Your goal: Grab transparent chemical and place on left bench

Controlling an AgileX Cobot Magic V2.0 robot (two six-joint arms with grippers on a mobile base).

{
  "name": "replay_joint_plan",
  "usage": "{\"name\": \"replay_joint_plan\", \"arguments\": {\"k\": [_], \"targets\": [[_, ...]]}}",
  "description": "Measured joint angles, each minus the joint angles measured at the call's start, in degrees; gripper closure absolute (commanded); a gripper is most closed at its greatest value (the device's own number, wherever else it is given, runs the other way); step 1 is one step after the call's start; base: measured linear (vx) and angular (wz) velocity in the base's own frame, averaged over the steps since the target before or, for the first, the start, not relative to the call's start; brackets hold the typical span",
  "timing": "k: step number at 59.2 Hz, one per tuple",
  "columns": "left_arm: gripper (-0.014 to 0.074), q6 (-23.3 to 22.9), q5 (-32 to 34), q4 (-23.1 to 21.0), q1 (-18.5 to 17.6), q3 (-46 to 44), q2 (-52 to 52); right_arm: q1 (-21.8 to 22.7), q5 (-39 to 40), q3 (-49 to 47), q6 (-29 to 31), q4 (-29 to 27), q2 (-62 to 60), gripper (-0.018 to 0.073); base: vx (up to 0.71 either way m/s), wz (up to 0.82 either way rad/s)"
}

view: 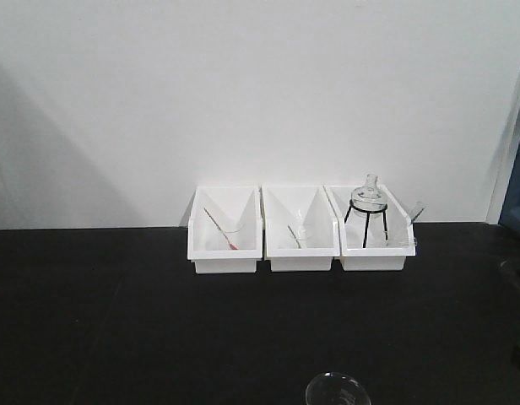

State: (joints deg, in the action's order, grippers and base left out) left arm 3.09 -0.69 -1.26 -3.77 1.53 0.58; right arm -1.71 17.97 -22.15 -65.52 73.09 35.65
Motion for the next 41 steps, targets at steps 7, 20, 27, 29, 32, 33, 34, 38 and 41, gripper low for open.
{"name": "replay_joint_plan", "arguments": {"k": [7,20,27,29,32,33,34,38,41], "targets": [[0.06,0.0,0.0,0.0,0.0,0.0,0.0,0.0,0.8,-0.1,-2.1,-1.7,0.8,0.0562,0.0,0.0],[0.06,0.0,0.0,0.0,0.0,0.0,0.0,0.0,10.0,-6.6,-2.5,-5.2,12.9,0.0562,0.0,0.0],[0.06,0.0,0.0,0.0,0.0,0.0,0.0,0.0,15.9,-12.7,-2.1,-5.2,23.2,0.0562,0.0,0.0],[0.06,0.0,0.0,0.0,0.0,0.0,0.0,0.0,17.4,-14.3,-1.8,-5.1,26.5,0.0562,0.0,0.0],[0.06,0.0,0.0,0.0,0.0,0.0,0.0,0.0,19.3,-16.4,-1.3,-4.9,31.2,0.0562,0.0,0.0],[0.06,0.0,0.0,0.0,0.0,0.0,0.0,0.0,19.9,-17.0,-1.1,-4.7,32.5,0.0562,0.0,0.0],[0.06,0.0,0.0,0.0,0.0,0.0,0.0,0.0,20.8,-17.5,-0.9,-4.6,33.7,0.0562,0.0,0.0],[0.06,0.0,0.0,0.0,0.0,0.0,0.0,0.0,23.9,-20.0,0.1,-3.9,39.9,0.0562,0.0,0.0],[0.06,0.0,0.0,0.0,0.0,0.0,0.0,0.0,25.9,-21.6,0.8,-3.6,44.4,0.0562,0.0,0.0]]}}
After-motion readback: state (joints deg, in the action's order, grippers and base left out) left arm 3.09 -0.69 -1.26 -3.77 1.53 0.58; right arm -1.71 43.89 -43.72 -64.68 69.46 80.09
